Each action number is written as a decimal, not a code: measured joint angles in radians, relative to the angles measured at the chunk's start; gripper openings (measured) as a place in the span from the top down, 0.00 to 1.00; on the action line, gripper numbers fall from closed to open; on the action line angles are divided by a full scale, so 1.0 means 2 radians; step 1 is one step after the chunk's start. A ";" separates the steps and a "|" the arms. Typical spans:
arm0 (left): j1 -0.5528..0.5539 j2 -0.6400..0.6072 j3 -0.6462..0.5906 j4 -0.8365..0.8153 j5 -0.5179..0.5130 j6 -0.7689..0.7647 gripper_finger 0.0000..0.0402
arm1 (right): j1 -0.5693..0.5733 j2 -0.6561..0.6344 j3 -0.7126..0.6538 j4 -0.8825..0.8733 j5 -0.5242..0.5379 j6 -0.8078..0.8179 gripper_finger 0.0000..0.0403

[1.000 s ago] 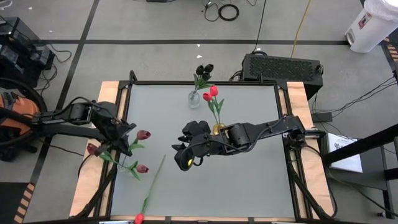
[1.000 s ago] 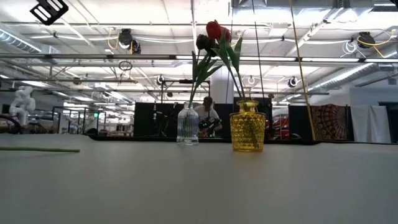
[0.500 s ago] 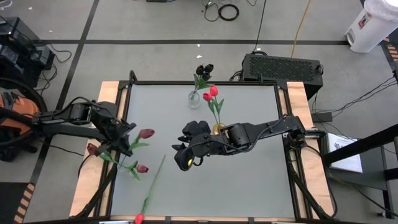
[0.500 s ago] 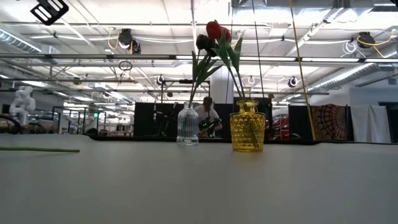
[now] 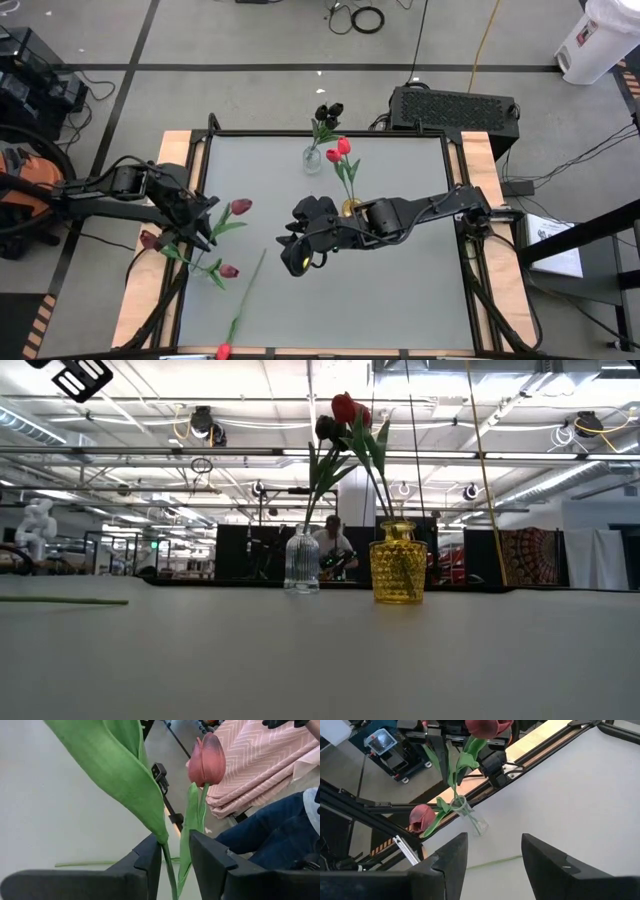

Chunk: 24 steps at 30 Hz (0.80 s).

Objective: Sort flowers into vase by color
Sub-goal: Put the red tulip into the bottom transparent bin

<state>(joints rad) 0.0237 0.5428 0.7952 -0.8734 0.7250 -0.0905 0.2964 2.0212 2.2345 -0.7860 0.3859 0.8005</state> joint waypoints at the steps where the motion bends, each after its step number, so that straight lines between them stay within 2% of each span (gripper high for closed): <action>1: 0.000 0.000 0.000 0.000 0.000 0.000 0.74 | 0.000 0.000 0.000 0.000 0.000 0.000 0.56; 14: 0.000 0.000 0.000 0.000 0.000 -0.003 0.74 | -0.005 0.002 0.000 0.047 0.004 0.025 0.56; 24: 0.000 0.000 0.000 0.001 0.000 -0.003 0.74 | -0.005 0.002 0.000 0.098 0.004 0.011 0.56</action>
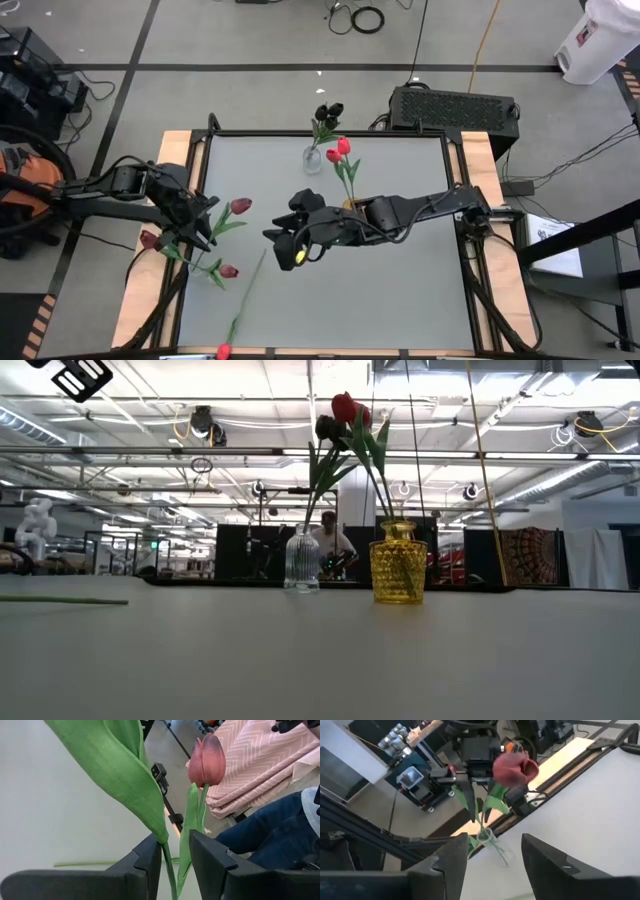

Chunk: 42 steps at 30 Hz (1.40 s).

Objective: Sort flowers into vase by color
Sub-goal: Put the red tulip into the bottom transparent bin

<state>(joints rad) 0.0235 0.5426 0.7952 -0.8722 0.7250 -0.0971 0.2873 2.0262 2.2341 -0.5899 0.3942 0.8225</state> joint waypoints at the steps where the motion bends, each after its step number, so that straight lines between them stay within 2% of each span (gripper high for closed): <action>1: 0.000 0.000 0.000 0.000 0.000 0.000 0.74 | -0.001 0.000 0.000 0.002 0.000 -0.001 0.56; 9: 0.000 0.000 0.000 0.000 0.000 0.000 0.74 | -0.009 0.001 0.000 -0.002 0.024 -0.026 0.56; 17: 0.000 0.000 0.000 0.002 0.000 0.000 0.74 | -0.018 0.001 0.000 -0.003 0.026 -0.028 0.56; 23: 0.000 0.000 0.000 0.002 0.000 0.000 0.74 | -0.041 0.005 0.000 0.000 0.026 0.015 0.56; 42: 0.000 0.000 0.001 0.013 0.001 -0.002 0.74 | -0.073 0.037 0.000 0.009 0.015 0.056 0.56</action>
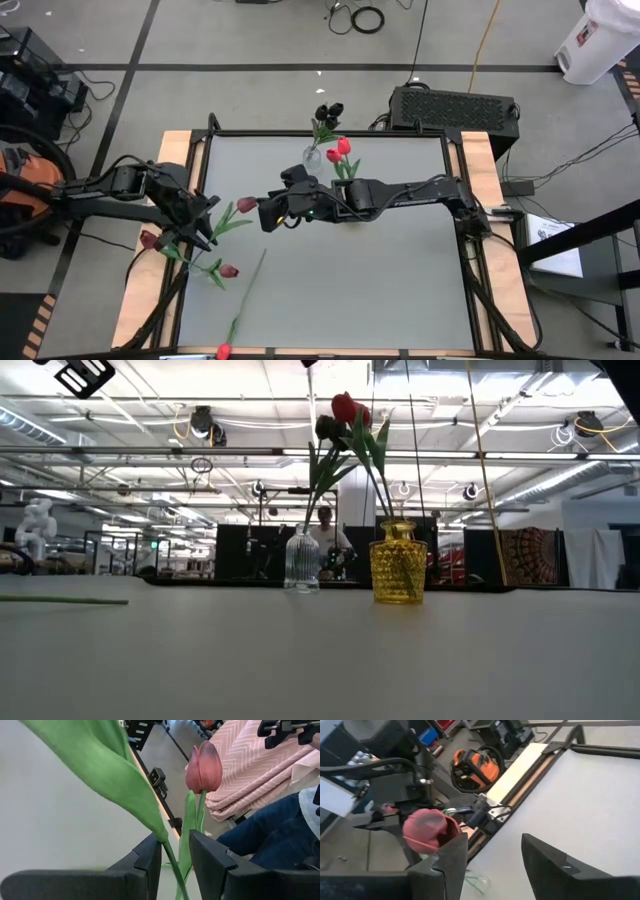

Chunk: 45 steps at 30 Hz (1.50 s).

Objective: Sort flowers into vase by color
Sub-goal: Put the red tulip into the bottom transparent bin

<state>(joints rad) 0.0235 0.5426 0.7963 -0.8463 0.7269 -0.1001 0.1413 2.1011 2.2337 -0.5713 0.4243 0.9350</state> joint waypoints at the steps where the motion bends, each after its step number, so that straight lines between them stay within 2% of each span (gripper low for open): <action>1: 0.000 0.000 0.000 0.000 0.000 0.000 0.74 | -0.001 0.002 0.000 0.005 -0.004 0.000 0.56; 7: 0.000 0.000 0.000 0.000 0.001 0.000 0.74 | -0.002 0.004 0.000 0.023 -0.020 -0.005 0.56; 31: 0.000 0.000 0.000 0.031 -0.007 0.004 0.74 | -0.001 0.004 0.000 0.053 -0.021 -0.015 0.56; 45: 0.000 0.000 0.000 0.005 -0.010 0.005 0.74 | -0.001 0.004 0.000 0.075 -0.030 -0.023 0.56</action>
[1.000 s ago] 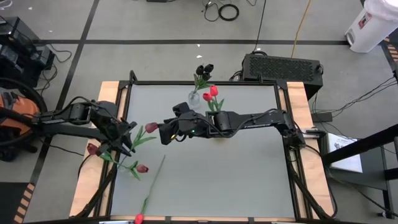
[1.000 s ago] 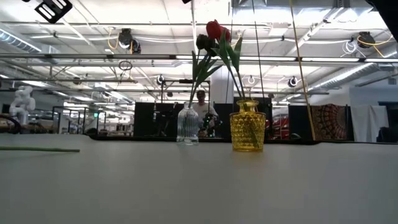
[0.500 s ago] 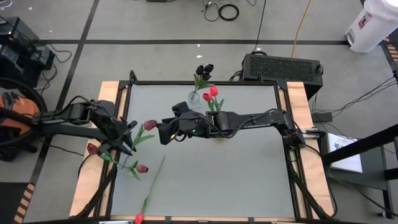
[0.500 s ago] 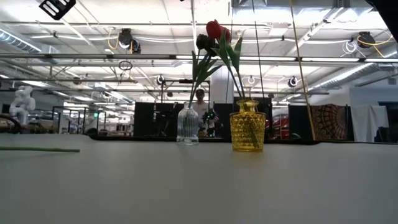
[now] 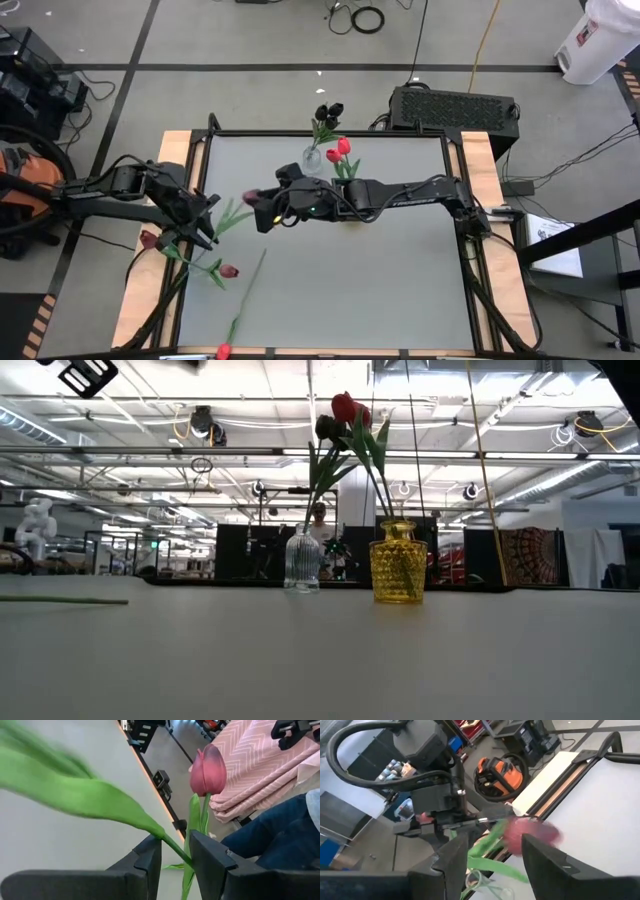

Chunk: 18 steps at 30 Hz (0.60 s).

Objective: Sort flowers into vase by color
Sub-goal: Put the red tulip into the bottom transparent bin

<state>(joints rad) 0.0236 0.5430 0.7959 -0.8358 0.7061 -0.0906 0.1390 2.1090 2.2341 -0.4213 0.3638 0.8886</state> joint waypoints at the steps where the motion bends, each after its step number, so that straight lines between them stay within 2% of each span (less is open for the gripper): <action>1: 0.000 0.000 0.000 -0.001 0.000 0.000 0.74 | 0.000 0.000 0.000 0.000 -0.002 0.000 0.56; 18: 0.000 0.000 0.000 -0.003 0.000 0.001 0.74 | 0.000 0.000 0.000 -0.001 -0.015 -0.005 0.56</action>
<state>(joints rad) 0.0236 0.5429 0.7959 -0.8425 0.7063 -0.0891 0.1390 2.1082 2.2341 -0.4232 0.3328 0.8780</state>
